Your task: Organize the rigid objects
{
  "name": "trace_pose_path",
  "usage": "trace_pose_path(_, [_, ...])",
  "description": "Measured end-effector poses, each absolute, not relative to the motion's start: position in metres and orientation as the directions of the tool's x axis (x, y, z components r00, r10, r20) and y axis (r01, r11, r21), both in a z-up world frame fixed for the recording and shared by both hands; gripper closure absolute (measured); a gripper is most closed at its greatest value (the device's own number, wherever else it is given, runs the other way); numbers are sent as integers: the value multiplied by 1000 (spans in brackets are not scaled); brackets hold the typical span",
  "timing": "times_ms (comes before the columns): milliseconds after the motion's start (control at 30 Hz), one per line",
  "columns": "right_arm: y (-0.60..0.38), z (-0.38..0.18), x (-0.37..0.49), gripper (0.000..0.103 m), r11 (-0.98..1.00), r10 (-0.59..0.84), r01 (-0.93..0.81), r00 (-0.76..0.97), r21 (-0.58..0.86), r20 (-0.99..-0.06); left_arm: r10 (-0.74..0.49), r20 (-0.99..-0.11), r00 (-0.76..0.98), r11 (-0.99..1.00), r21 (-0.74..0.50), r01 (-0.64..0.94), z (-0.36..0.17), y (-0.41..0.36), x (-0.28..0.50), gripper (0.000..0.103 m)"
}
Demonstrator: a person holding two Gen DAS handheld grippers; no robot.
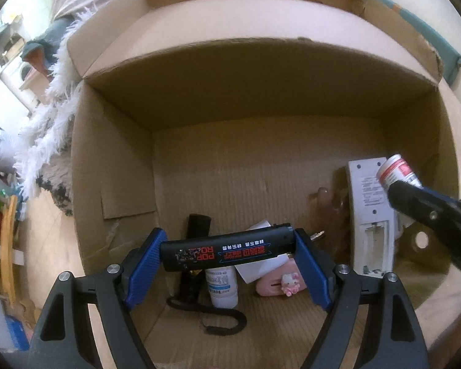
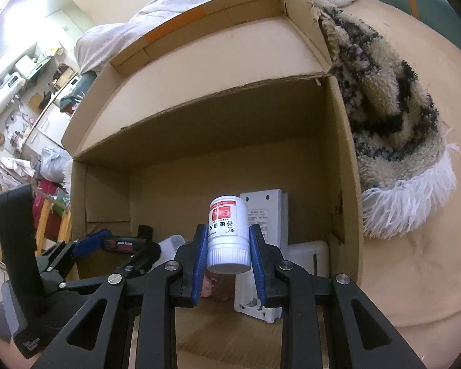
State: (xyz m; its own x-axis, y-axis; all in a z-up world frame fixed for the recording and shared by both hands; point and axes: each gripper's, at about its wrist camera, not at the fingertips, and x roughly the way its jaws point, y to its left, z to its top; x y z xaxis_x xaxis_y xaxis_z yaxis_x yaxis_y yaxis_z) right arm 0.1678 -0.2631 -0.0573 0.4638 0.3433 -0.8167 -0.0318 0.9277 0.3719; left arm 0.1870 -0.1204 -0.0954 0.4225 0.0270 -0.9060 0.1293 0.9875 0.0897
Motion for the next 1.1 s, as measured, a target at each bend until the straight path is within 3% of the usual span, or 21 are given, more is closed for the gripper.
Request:
trace_pose_path(400, [-266, -65, 178, 74, 925, 331, 12, 468, 380, -820, 35, -900, 435, 976, 124, 178, -100, -142, 188, 22])
trace_pose_path(633, [-279, -61, 173, 70, 904, 359, 27, 495, 427, -791, -4, -893, 451, 971, 105, 216, -93, -152, 181, 0])
trace_pose_path(733, [-281, -53, 170, 43, 885, 390, 11, 525, 465, -756, -27, -905, 424, 977, 65, 201, -92, -150, 180, 0])
trace_pose_path(767, [-281, -50, 169, 25, 889, 380, 11, 539, 457, -752, -37, -909, 416, 981, 47, 190, -91, -147, 180, 0])
trace_pose_path(800, [-282, -46, 167, 19, 893, 370, 8, 558, 450, -743, -44, -910, 411, 982, 36, 184, -90, -146, 180, 0])
trace_pose_path(867, [-283, -42, 165, 16, 888, 379, 2, 564, 459, -734, -39, -913, 406, 984, 34, 172, -89, -142, 179, 0])
trace_pose_path(967, [-288, -39, 162, 0, 878, 384, 12, 577, 478, -721, -51, -914, 402, 987, 14, 157, -82, -135, 179, 0])
trace_pose_path(1100, [-294, -36, 156, 0, 869, 388, 24, 586, 494, -711, -22, -903, 429, 991, 36, 126, -67, -122, 168, 0])
